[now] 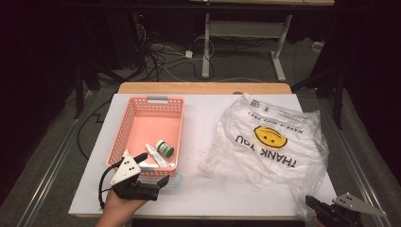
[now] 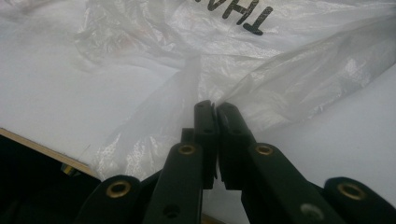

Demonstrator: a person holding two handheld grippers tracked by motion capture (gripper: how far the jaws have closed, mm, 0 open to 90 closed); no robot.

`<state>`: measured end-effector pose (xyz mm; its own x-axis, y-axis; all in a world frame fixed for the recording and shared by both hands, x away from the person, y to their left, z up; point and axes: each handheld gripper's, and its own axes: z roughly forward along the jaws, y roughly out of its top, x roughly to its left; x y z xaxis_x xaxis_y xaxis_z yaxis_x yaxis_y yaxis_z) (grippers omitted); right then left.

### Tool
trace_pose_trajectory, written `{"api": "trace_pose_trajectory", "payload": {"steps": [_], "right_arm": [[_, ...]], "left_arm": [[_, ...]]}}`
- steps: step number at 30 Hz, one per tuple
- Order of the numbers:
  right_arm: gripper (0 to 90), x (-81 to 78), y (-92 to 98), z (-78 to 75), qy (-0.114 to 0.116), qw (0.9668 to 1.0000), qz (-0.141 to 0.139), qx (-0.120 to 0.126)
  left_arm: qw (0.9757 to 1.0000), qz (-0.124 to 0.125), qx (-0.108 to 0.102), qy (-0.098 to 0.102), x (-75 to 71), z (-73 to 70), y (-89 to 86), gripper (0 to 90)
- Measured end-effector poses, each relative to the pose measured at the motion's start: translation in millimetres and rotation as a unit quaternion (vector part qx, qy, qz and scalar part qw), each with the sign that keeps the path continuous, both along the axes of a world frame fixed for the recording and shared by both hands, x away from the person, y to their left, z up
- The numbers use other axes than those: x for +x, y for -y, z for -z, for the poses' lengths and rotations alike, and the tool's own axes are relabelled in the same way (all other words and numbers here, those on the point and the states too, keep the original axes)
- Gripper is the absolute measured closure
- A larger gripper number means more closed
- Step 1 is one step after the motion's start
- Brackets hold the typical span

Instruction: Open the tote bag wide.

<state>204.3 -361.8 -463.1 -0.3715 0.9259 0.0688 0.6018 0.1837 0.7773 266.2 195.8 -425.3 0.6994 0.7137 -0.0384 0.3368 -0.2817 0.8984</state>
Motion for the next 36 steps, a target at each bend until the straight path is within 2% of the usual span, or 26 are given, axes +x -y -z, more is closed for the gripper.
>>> {"api": "trace_pose_trajectory", "payload": {"steps": [13, 20, 22, 23, 24, 25, 26, 28, 29, 30, 31, 32, 35, 36], "right_arm": [[88.3, 2.1, -16.3, -1.1, -0.001, 0.9996, -0.027, -0.007], [86.9, 4.9, -40.3, -2.5, 0.001, 0.9982, -0.059, -0.008], [86.5, 6.2, -50.4, -2.5, 0.001, 0.9972, -0.074, -0.011], [86.0, 7.3, -61.8, -2.5, -0.001, 0.9963, -0.085, -0.012], [86.0, 7.3, -61.8, -2.5, -0.001, 0.9963, -0.085, -0.012], [85.7, 9.3, -72.8, -2.1, -0.001, 0.9948, -0.101, -0.013], [85.7, 9.3, -72.8, -2.1, -0.001, 0.9948, -0.101, -0.013], [85.6, 10.7, -84.1, -1.7, -0.002, 0.9931, -0.116, -0.015], [85.5, 11.8, -94.9, -0.9, -0.001, 0.9912, -0.131, -0.018], [85.5, 11.8, -94.9, -0.9, -0.001, 0.9912, -0.131, -0.018], [84.9, 12.7, -105.2, 0.0, -0.004, 0.9894, -0.144, -0.019], [84.9, 12.7, -105.2, 0.0, -0.004, 0.9894, -0.144, -0.019], [84.5, 13.4, -123.0, 1.1, -0.006, 0.9857, -0.168, -0.014], [84.5, 13.4, -123.0, 1.1, -0.006, 0.9857, -0.168, -0.014]], "left_arm": [[1.0000, -0.001, 0.000, 0.001, 0.0, -0.4, -0.5, 0.0], [1.0000, -0.002, 0.000, 0.002, 0.1, -0.7, -0.8, 0.0], [1.0000, -0.002, 0.000, 0.002, 0.1, -0.8, -0.9, 0.0], [1.0000, -0.002, 0.000, 0.002, 0.2, -0.8, -0.9, 0.0], [1.0000, -0.002, 0.000, 0.002, 0.3, -0.8, -1.1, 0.0], [1.0000, -0.002, 0.000, 0.001, 0.3, -0.9, -1.3, 0.0], [1.0000, -0.003, 0.000, 0.001, 0.4, -1.0, -1.5, 0.0], [1.0000, -0.003, -0.001, 0.001, 0.4, -1.1, -1.7, 0.0], [1.0000, -0.003, -0.002, 0.001, 0.4, -1.1, -1.8, 0.0], [1.0000, -0.002, -0.002, 0.001, 0.5, -1.0, -1.8, 0.0], [1.0000, -0.002, -0.002, 0.001, 0.5, -1.0, -1.7, 0.0], [1.0000, -0.002, -0.002, 0.001, 0.6, -0.8, -1.6, 0.0], [1.0000, -0.002, -0.003, 0.000, 0.7, -0.8, -1.5, 0.0], [1.0000, -0.002, -0.003, 0.000, 0.7, -0.9, -1.4, 0.0]]}}
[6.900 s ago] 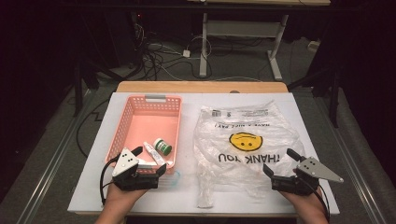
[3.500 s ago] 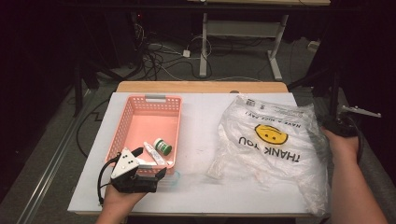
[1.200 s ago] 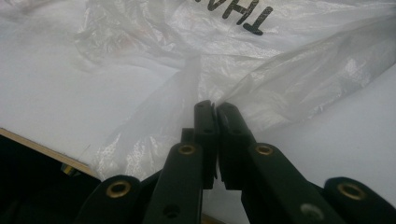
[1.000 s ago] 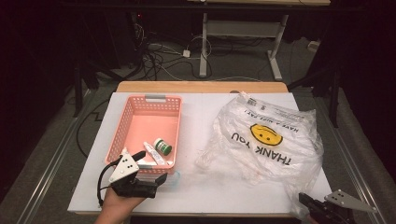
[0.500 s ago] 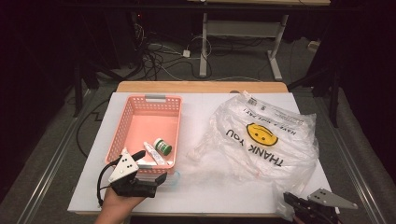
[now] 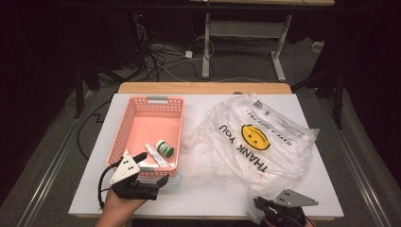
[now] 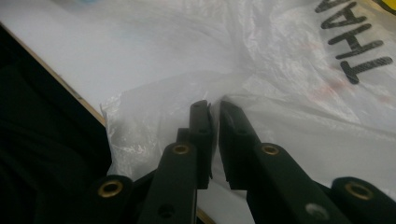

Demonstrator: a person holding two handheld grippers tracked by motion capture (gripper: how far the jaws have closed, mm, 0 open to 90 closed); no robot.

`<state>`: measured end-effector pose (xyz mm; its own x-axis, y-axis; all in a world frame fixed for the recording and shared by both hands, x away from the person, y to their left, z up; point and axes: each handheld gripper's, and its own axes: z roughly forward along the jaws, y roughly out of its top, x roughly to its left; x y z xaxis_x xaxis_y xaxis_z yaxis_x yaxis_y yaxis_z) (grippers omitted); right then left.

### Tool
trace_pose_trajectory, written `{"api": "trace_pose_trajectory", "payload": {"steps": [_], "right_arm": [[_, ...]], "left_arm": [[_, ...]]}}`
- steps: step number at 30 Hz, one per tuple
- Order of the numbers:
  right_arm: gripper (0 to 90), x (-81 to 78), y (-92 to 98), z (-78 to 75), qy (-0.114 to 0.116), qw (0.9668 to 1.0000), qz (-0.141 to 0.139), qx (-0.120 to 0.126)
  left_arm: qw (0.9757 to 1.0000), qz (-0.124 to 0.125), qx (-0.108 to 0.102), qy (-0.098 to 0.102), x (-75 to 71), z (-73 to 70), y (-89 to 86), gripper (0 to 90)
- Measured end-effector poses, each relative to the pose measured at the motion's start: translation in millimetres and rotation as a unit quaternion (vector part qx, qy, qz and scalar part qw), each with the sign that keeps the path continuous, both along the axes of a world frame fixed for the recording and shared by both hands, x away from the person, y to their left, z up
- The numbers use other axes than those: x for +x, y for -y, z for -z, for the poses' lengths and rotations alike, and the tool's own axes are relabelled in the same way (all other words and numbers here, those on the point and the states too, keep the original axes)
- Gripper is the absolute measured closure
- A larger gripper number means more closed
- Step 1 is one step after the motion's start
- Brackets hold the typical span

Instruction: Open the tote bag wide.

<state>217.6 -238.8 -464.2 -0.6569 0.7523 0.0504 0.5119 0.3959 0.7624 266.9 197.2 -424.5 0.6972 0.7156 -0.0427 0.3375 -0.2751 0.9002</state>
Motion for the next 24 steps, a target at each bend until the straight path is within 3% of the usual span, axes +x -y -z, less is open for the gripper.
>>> {"api": "trace_pose_trajectory", "payload": {"steps": [6, 8, 11, 16, 20, 24], "right_arm": [[80.9, -5.0, -13.3, -5.7, 0.011, 0.9996, -0.022, 0.011], [80.0, -6.2, -12.1, -7.9, 0.015, 0.9995, -0.021, 0.016], [76.6, -10.8, -2.4, -20.0, 0.033, 0.9985, -0.012, 0.043], [74.2, -12.7, 8.9, -33.0, 0.056, 0.9966, 0.002, 0.060], [70.5, -5.1, 18.0, -40.5, 0.068, 0.9960, 0.014, 0.056], [63.4, 16.3, 23.1, -46.5, 0.079, 0.9948, 0.028, 0.057]], "left_arm": [[1.0000, 0.000, -0.002, -0.001, 0.1, 0.4, -0.2, 0.0], [1.0000, 0.000, -0.002, -0.002, 0.3, 0.5, -0.5, 0.0], [1.0000, 0.000, -0.002, -0.003, 0.7, 0.9, -0.7, 0.0], [1.0000, -0.002, -0.002, -0.004, 1.2, 1.5, -0.5, 0.0], [1.0000, -0.002, -0.002, -0.005, 1.3, 2.0, 0.2, 0.0], [1.0000, -0.003, -0.001, -0.007, 1.7, 2.9, 1.2, 0.0]]}}
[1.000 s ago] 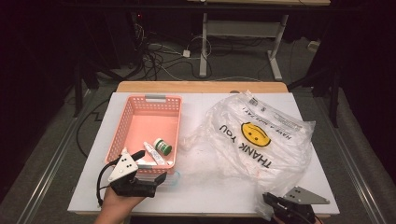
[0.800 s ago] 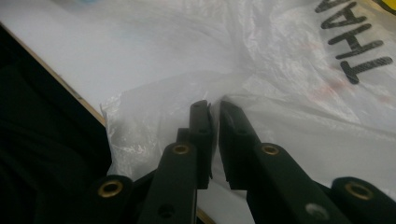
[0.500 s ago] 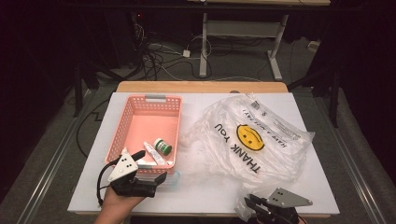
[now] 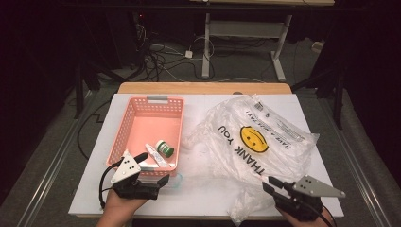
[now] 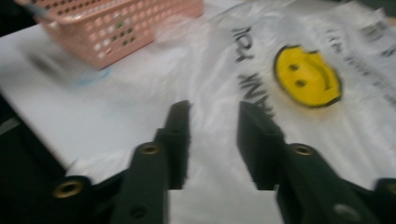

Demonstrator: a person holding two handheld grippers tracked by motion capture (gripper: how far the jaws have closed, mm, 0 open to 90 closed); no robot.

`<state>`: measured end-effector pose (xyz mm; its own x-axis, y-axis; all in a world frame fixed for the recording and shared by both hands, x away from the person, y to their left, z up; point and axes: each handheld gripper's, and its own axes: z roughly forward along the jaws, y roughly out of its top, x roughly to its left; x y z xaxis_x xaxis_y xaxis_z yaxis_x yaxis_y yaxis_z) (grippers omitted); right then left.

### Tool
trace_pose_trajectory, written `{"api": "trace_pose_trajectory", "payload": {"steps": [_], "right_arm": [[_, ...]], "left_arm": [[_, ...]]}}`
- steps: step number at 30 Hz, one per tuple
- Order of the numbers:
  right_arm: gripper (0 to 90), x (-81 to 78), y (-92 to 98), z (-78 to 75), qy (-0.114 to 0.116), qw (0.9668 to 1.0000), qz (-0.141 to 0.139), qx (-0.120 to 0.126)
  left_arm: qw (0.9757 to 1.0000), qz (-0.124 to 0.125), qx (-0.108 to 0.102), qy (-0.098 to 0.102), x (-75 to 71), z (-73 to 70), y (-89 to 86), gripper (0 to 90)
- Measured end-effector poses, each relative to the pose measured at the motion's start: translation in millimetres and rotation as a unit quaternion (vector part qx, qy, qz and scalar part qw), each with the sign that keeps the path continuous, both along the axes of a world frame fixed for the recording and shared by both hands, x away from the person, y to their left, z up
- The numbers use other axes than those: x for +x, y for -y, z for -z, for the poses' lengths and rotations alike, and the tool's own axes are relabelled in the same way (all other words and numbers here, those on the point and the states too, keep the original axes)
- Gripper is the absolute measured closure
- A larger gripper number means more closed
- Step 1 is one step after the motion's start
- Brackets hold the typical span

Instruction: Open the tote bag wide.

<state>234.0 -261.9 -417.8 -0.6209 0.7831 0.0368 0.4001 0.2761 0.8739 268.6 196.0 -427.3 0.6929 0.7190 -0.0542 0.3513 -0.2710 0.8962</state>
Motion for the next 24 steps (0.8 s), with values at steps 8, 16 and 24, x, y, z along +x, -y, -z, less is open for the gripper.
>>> {"api": "trace_pose_trajectory", "payload": {"steps": [8, 16, 24], "right_arm": [[57.1, 68.1, -39.8, -1.7, 0.005, 0.9983, -0.036, -0.044], [54.5, 102.1, -85.4, 16.4, -0.014, 0.9937, -0.095, -0.057], [29.5, 108.0, -112.5, 52.6, -0.071, 0.9801, -0.135, -0.127]], "left_arm": [[1.0000, -0.005, -0.001, 0.005, 0.1, 0.3, -1.5, 0.0], [0.9994, -0.033, 0.004, 0.001, 14.2, -10.3, 2.7, 0.0], [0.9996, -0.026, 0.001, 0.008, -0.4, -2.2, -1.3, 0.0]]}}
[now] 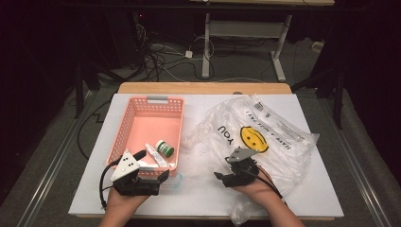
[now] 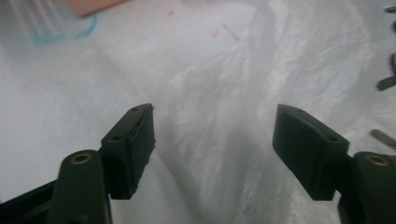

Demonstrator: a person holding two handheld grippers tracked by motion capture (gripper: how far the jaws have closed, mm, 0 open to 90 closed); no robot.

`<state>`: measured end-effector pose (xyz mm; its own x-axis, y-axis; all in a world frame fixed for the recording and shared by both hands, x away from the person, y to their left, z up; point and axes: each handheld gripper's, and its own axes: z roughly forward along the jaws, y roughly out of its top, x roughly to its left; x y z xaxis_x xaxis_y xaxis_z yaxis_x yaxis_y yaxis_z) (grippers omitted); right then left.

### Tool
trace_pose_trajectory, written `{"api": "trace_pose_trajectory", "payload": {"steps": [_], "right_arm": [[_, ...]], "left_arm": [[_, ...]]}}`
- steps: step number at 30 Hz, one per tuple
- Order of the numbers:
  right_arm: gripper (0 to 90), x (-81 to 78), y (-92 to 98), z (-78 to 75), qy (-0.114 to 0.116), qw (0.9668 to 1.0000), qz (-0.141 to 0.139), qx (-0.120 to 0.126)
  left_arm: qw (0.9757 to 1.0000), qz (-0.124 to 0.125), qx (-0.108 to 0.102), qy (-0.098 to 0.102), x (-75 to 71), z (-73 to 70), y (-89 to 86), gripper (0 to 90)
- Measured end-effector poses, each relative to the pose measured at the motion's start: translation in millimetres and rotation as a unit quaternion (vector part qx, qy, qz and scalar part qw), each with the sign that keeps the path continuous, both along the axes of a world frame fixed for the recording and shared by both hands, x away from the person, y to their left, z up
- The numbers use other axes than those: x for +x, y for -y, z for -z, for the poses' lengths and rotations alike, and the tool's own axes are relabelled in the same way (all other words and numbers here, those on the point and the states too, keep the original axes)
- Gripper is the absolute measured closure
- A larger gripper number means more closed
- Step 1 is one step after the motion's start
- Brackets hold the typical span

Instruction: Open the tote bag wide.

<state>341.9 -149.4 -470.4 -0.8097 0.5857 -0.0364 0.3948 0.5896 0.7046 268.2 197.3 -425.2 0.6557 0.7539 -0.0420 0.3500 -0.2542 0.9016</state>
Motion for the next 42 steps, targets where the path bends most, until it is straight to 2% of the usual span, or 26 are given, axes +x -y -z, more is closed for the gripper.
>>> {"api": "trace_pose_trajectory", "payload": {"steps": [2, 4, 5, 11, 12, 14, 17, 22, 27, 32, 36, 38, 40, 42], "right_arm": [[25.6, -1.4, -1.1, 4.9, -0.004, 0.9999, -0.009, -0.006], [25.2, -1.1, -0.9, 7.2, -0.005, 0.9999, 0.000, -0.016], [26.0, -0.1, -0.3, 8.5, -0.008, 0.9999, 0.001, -0.011], [51.6, 2.9, 3.9, 7.2, 0.000, 0.9999, 0.017, 0.000], [55.6, 3.9, 5.1, 6.5, -0.006, 0.9996, 0.027, 0.006], [60.9, 6.6, 8.1, 5.6, -0.011, 0.9994, 0.027, 0.017], [65.2, 8.1, 11.9, 2.2, -0.006, 0.9988, 0.033, 0.037], [67.0, 8.4, 17.6, -6.2, 0.009, 0.9973, 0.044, 0.057], [62.3, 7.7, 22.5, -10.4, 0.004, 0.9967, 0.043, 0.068], [60.5, 5.6, 25.7, -11.2, 0.006, 0.9969, 0.041, 0.067], [60.5, 6.4, 28.0, -12.3, 0.014, 0.9962, 0.054, 0.067], [60.0, 8.3, 26.6, -11.8, 0.018, 0.9961, 0.062, 0.060], [60.0, 11.2, 23.9, -9.4, 0.012, 0.9963, 0.062, 0.059], [60.6, 12.6, 19.7, -6.5, 0.014, 0.9969, 0.062, 0.046]], "left_arm": [[0.9999, -0.003, -0.011, -0.005, -3.0, 2.4, -4.7, 0.0], [0.9999, -0.003, -0.010, -0.011, -3.5, 4.8, -6.0, 0.0], [0.9999, -0.002, -0.012, -0.012, -3.2, 5.4, -5.9, 0.0], [0.9999, 0.006, -0.012, -0.010, -4.4, 5.0, -3.3, 0.0], [0.9999, 0.006, -0.011, -0.010, -4.4, 4.9, -3.2, 0.0], [0.9998, 0.005, -0.014, -0.010, -4.0, 4.6, -3.3, 0.0], [0.9998, 0.004, -0.014, -0.010, -3.8, 4.4, -3.5, 0.0], [0.9998, 0.006, -0.011, -0.013, -3.5, 5.4, -1.5, 0.0], [0.9998, 0.007, -0.010, -0.014, -3.9, 5.7, -0.8, 0.0], [0.9998, 0.006, -0.010, -0.014, -3.6, 5.5, -1.1, 0.0], [0.9999, 0.006, -0.009, -0.013, -3.8, 5.4, -0.6, 0.0], [0.9999, 0.005, -0.009, -0.014, -3.8, 5.3, -0.6, 0.0], [0.9998, 0.004, -0.009, -0.015, -3.8, 5.5, -0.7, 0.0], [0.9998, 0.004, -0.008, -0.016, -3.7, 5.6, -0.8, 0.0]]}}
